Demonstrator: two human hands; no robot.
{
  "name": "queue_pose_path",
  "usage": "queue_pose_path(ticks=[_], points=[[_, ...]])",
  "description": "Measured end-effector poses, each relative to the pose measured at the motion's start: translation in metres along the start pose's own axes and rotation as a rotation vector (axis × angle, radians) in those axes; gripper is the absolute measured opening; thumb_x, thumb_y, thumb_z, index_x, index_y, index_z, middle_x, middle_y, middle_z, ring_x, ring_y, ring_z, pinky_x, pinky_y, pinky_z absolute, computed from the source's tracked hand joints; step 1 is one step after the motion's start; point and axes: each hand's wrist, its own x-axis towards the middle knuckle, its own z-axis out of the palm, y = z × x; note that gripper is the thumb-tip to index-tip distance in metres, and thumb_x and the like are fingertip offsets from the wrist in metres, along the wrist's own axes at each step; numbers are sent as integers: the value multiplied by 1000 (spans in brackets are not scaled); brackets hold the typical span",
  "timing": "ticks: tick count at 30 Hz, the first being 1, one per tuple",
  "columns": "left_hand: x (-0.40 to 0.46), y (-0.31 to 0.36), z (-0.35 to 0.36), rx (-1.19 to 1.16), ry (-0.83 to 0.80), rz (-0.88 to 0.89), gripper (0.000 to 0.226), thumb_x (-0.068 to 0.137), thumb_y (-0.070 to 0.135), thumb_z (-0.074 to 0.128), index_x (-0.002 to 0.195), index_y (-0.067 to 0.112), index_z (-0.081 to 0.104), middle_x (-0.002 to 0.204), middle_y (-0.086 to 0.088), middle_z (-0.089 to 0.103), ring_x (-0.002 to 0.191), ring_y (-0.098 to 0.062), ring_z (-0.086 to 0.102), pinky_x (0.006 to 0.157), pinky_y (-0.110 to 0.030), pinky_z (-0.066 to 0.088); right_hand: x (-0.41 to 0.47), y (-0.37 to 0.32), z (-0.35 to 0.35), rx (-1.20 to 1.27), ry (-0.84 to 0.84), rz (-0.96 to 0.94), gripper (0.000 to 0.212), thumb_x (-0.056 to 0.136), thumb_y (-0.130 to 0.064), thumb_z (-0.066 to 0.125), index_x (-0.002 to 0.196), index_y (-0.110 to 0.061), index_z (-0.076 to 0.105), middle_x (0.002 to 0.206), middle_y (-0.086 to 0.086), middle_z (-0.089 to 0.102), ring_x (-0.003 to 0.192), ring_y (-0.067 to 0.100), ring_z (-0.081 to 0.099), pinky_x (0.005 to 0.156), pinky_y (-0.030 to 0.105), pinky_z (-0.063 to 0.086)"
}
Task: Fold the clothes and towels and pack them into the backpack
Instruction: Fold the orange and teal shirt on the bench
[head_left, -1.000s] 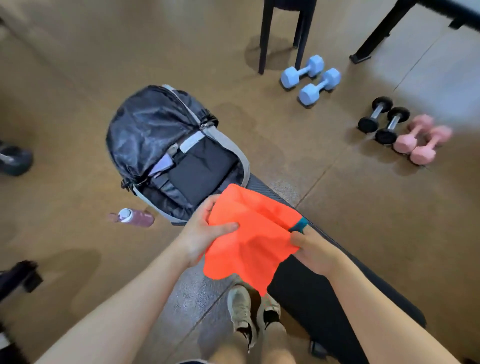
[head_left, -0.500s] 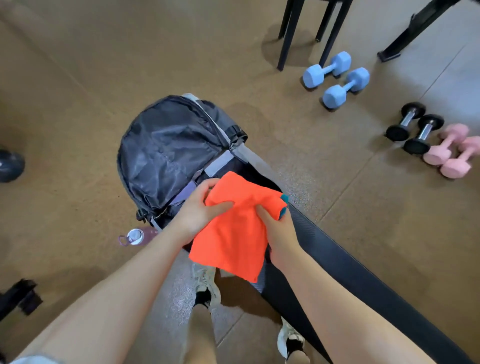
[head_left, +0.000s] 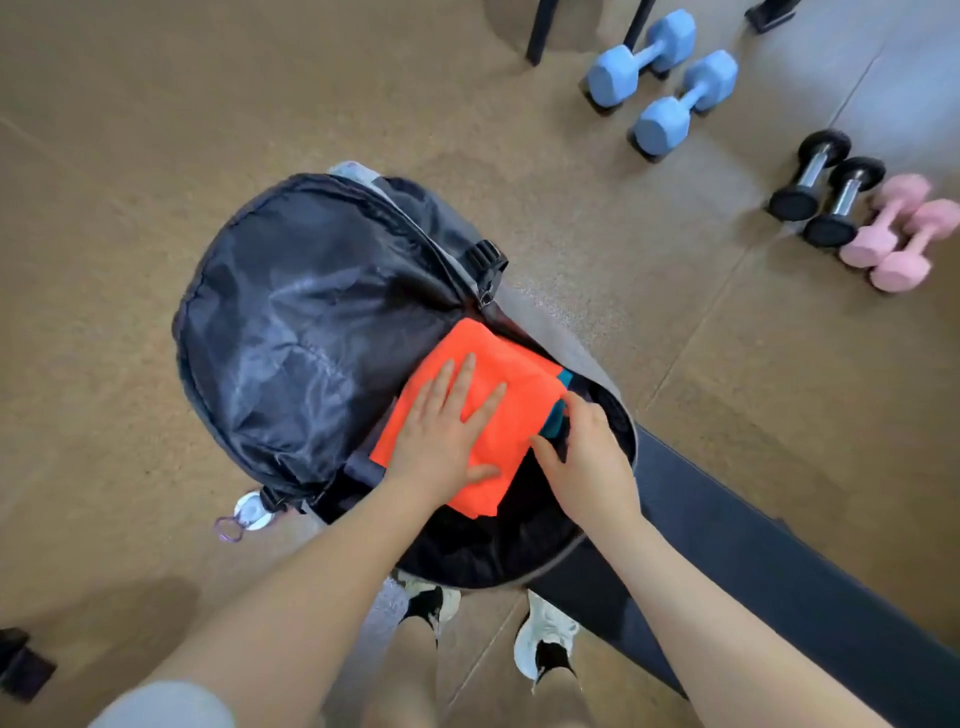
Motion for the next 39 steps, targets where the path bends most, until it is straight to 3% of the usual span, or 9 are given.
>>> queue_pose_path(ticks=[7,12,15,17,21,27,34,37,39], points=[[23,8,24,68,-78,-83,101,74,58,61,143,43,-11,153,-12,-22,142,-33,-15,115,-41,-6,2,-2,-11,-118,-170,-194,66,90,-23,56,147,-16,23,147,3,35,128,23,40,98,34,41],[20,12,-4,-133,-162,-82,82,82,50,58,146,36,9,156,-8,-11,144,-28,-5,116,-39,4,4,-22,-19,-150,-175,-289,54,91,-20,55,140,-11,35,145,7,36,126,26,44,94,37,43],[-15,-13,-45,-365,178,-59,53,88,35,48,138,18,42,148,-15,32,135,-30,33,109,-43,32,7,-60,-30,-103,-155,-344,47,93,-19,51,137,-12,39,144,6,37,128,23,42,95,31,37],[-47,-43,-67,-531,452,-203,52,85,26,45,134,10,46,130,-14,54,119,-30,51,99,-41,43,9,-93,-31,-64,-138,-415,44,92,-15,53,134,-8,43,137,9,43,125,25,44,97,26,33],[-93,-111,-80,-692,655,-595,54,89,10,52,140,10,34,127,-11,52,119,-25,47,97,-34,36,10,-155,-15,-31,-164,-524,39,90,-11,55,128,-4,48,130,12,49,120,28,48,97,27,33],[-87,-186,-51,-1029,435,-1042,52,97,24,42,143,10,23,142,-17,40,128,-34,40,102,-38,33,25,-196,20,-67,-144,-598,33,88,-8,53,121,-5,54,123,11,54,112,29,53,93,35,39],[-78,-200,-33,-1432,474,-1077,43,86,30,63,122,7,56,122,-9,61,107,-26,58,93,-36,47,14,-187,22,-63,-134,-551,27,87,-2,53,113,-2,60,113,13,60,106,25,55,85,20,36],[-96,-187,-55,-1495,632,-933,6,85,17,64,91,17,62,93,2,66,90,-17,61,79,-27,50,8,-195,10,-29,-96,-588,27,87,-5,51,111,-2,61,113,12,61,103,23,58,86,24,41],[-112,-169,-79,-1558,716,-709,18,86,10,63,96,24,58,91,6,66,88,-11,64,78,-23,51,3,-209,0,48,-65,-578,27,87,-6,52,111,-2,62,111,12,62,96,19,58,86,24,44]])
